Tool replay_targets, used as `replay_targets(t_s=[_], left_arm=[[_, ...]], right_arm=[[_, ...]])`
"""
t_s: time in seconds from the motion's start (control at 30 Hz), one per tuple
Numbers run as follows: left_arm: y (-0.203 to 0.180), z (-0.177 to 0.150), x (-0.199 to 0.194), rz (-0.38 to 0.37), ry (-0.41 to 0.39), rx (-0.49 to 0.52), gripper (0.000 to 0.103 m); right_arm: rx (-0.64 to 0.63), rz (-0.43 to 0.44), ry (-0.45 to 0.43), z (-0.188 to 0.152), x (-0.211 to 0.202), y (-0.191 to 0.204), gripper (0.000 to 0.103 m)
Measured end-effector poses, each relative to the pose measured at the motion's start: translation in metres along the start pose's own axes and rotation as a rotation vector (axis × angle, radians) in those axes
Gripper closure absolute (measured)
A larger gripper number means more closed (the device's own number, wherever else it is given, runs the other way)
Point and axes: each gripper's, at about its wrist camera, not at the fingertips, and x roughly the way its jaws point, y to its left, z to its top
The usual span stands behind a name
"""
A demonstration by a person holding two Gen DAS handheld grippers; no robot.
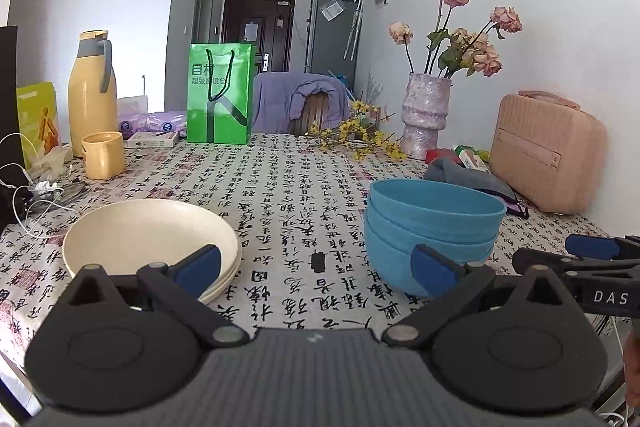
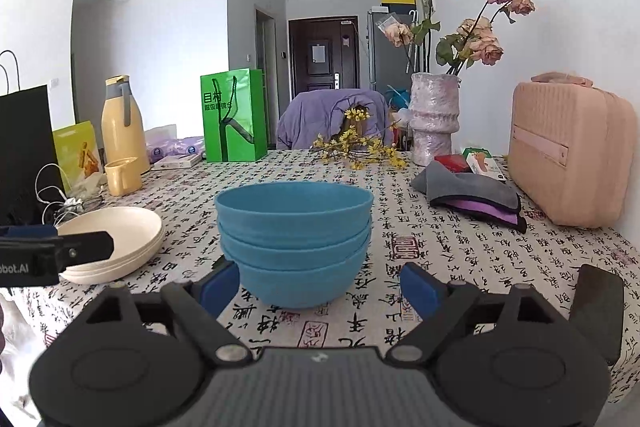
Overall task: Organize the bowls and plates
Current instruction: 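Move both grippers to the bowl stack and grip its rim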
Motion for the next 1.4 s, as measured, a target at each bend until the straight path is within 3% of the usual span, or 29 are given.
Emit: replay_targets(t_s=[0.37,0.7,0.8,1.0,1.27,1.4], left_arm=[[-0.008,0.037,0.046,-0.078,0.041,-0.029,0.000],[-0.008,0.057,0.106,-0.125,0.170,-0.092,0.000],[-0.006,0.061,0.126,-0.168,0.242,-0.133,0.000],[-0.001,0.059,0.168,-0.244,0.425,-0.246,0.000],[0.011,0.045,0.217,-0.338,0.677,-0.409,0.000],[0.008,0.040,0.233,-0.438,0.771,-0.440,0.000]], right_arm=[[0.012,-0.038,0.017,0.037,0.037,-0.015,0.016],[-0.030,-0.068,0.059,0.067,0.076,-0.023,0.016],[-0.023,-0.055,0.095,0.071,0.090,-0.028,0.016],[0.023,0.014,0.227,0.077,0.124,-0.043,0.016],[0.263,0.182,0.484,0.074,0.176,-0.075,0.016],[0.335,0.228,0.595,0.068,0.196,-0.086,0.019]])
